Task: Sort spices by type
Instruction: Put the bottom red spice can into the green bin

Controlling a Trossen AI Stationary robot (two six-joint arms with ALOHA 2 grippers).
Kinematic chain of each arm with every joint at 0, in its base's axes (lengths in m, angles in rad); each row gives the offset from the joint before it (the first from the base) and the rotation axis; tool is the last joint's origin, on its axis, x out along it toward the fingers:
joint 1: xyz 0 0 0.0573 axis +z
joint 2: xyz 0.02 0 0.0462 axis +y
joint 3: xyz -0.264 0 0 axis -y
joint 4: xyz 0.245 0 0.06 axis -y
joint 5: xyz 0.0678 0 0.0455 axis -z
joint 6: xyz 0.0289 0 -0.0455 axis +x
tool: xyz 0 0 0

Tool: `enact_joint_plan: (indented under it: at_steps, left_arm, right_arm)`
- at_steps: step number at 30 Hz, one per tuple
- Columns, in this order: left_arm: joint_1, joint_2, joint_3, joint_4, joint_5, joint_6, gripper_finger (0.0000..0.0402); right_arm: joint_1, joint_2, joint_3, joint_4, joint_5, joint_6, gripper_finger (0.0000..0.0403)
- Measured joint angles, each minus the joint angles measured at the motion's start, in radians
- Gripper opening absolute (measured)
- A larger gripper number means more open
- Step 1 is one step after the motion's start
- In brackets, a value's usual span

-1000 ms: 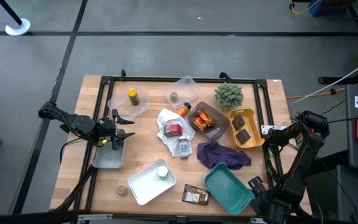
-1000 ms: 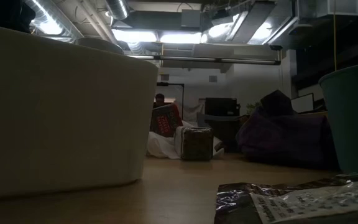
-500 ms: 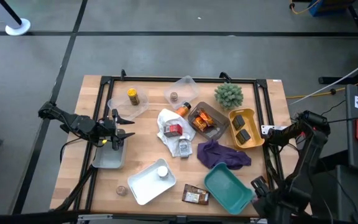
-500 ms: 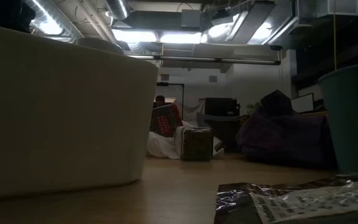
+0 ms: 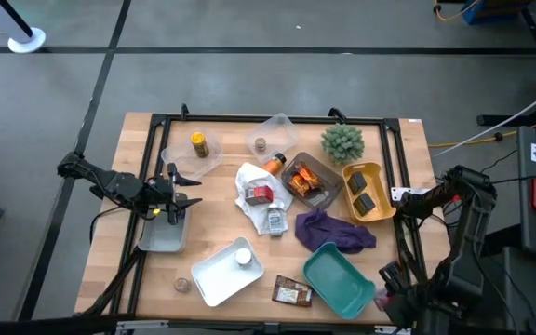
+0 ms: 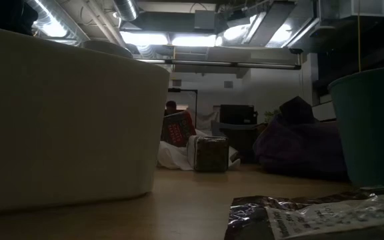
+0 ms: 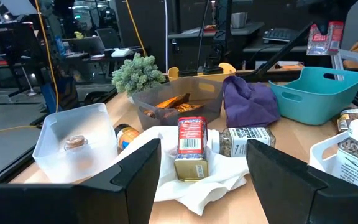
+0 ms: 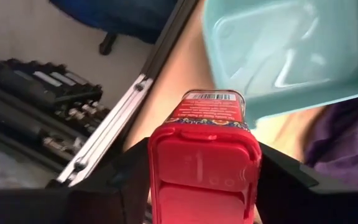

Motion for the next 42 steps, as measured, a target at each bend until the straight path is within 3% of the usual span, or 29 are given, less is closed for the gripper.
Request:
enact_joint_plan:
  at_steps: [8,16,30,42]
  left_arm:
    - [0.0,0.0,0.0,0.0,0.0,0.0,0.0224]
    - [0.0,0.0,0.0,0.0,0.0,0.0,0.0224]
    - [0.0,0.0,0.0,0.0,0.0,0.0,0.0224]
    - [0.0,0.0,0.0,0.0,0.0,0.0,0.0224]
  right_arm:
    - [-0.012,0.0,0.042,-0.046,0.134,-0.036,0.0225]
    - [-0.089,0.0,0.042,-0.047,0.141,-0.087,0.022]
    - [-0.235,0.027,0.042,0.012,0.05,-0.315,0.0223]
    - [-0.284,0.131,0.042,0.039,-0.03,-0.388,0.0221]
